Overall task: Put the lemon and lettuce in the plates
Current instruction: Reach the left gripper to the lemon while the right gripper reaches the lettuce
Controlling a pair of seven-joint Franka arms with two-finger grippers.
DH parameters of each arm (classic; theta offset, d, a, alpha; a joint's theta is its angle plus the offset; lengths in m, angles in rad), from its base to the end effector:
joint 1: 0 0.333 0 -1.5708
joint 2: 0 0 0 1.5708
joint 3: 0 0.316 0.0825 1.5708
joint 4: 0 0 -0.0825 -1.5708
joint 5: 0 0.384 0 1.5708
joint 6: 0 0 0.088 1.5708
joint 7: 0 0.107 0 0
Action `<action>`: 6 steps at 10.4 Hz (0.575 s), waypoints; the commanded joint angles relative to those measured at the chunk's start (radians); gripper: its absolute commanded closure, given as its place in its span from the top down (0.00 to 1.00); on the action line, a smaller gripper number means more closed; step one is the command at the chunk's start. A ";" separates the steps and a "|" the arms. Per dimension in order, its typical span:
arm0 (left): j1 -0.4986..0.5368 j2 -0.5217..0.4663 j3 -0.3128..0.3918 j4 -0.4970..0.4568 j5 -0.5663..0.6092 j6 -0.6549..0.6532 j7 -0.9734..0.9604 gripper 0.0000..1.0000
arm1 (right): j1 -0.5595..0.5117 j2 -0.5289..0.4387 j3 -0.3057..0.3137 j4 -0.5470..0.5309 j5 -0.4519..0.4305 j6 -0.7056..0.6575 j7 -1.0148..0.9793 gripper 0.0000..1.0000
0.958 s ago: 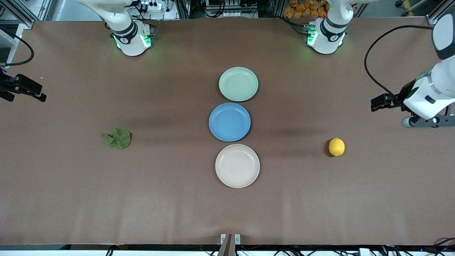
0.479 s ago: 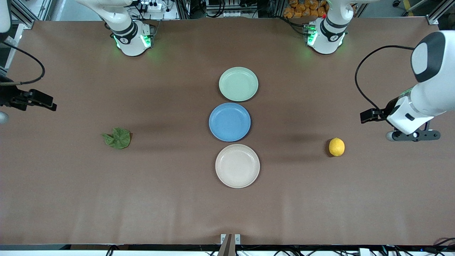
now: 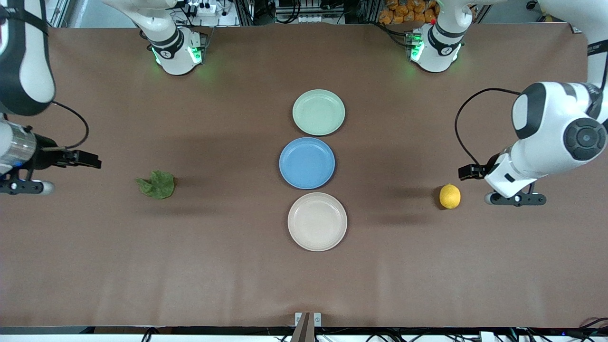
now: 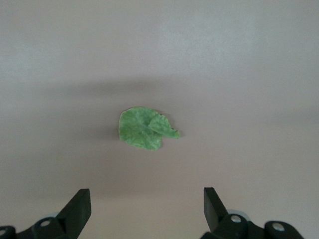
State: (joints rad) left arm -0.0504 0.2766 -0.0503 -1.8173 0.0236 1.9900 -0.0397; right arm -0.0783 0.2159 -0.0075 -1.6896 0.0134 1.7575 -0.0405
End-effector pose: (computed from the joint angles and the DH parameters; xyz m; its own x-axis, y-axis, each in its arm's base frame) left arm 0.6131 -0.0587 0.3787 0.9922 -0.0695 -0.1030 -0.0710 -0.9974 -0.0108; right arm 0.6072 -0.0507 0.4570 0.9880 -0.0469 -0.1469 -0.0499 -0.9986 -0.0170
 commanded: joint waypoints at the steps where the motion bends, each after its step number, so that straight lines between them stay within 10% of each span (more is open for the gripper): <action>1: 0.015 -0.010 -0.003 -0.062 0.009 0.062 0.093 1.00 | -0.014 0.003 0.011 -0.125 -0.012 0.141 0.011 1.00; 6: 0.032 0.050 -0.003 -0.120 0.009 0.194 0.147 1.00 | -0.055 0.094 0.011 -0.172 -0.001 0.230 0.091 1.00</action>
State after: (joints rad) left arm -0.0249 0.3082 -0.0486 -1.9229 0.0237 2.1384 0.0829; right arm -0.1159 0.3053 -0.0093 -1.8356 0.0143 1.9510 0.0057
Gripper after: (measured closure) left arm 0.000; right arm 0.000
